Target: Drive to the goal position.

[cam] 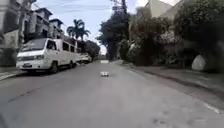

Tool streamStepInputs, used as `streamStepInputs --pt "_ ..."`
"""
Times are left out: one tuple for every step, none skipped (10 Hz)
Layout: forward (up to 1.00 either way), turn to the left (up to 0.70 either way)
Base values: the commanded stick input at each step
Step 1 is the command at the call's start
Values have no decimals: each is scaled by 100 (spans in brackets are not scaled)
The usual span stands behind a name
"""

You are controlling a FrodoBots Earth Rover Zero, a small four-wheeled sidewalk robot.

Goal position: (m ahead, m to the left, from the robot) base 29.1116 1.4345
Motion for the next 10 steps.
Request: streamStepInputs --pt "100 -5" --pt "100 0" --pt "100 0" --pt "100 0" --pt "100 0" --pt "100 0" --pt "100 0" --pt "100 0" --pt "100 0" --pt "100 0"
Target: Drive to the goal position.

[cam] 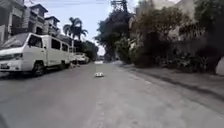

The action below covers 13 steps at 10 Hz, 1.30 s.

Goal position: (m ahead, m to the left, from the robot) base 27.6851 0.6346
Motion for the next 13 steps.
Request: streamStepInputs --pt "100 0" --pt "100 0" --pt "100 0" --pt "100 0" --pt "100 0" --pt "100 0" --pt "100 0" --pt "100 0" --pt "100 0" --pt "100 0" --pt "100 0" --pt "100 0" --pt "100 0"
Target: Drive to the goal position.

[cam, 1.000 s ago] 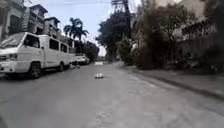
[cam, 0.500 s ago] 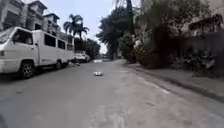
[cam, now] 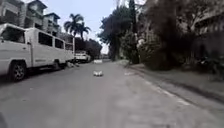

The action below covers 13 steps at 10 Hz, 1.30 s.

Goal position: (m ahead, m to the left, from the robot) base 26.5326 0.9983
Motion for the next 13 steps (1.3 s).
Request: streamStepInputs --pt "100 0" --pt "100 0" --pt "100 0" --pt "100 0" --pt "100 0" --pt "100 0" --pt "100 0" --pt "100 0" --pt "100 0" --pt "100 0" --pt "100 0" --pt "100 0" --pt "100 0"
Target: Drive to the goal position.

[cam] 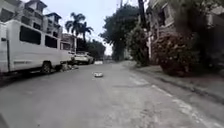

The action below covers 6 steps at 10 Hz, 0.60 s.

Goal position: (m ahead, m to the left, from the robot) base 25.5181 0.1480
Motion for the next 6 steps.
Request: streamStepInputs --pt "100 0" --pt "100 0" --pt "100 0" --pt "100 0" --pt "100 0" --pt "100 0"
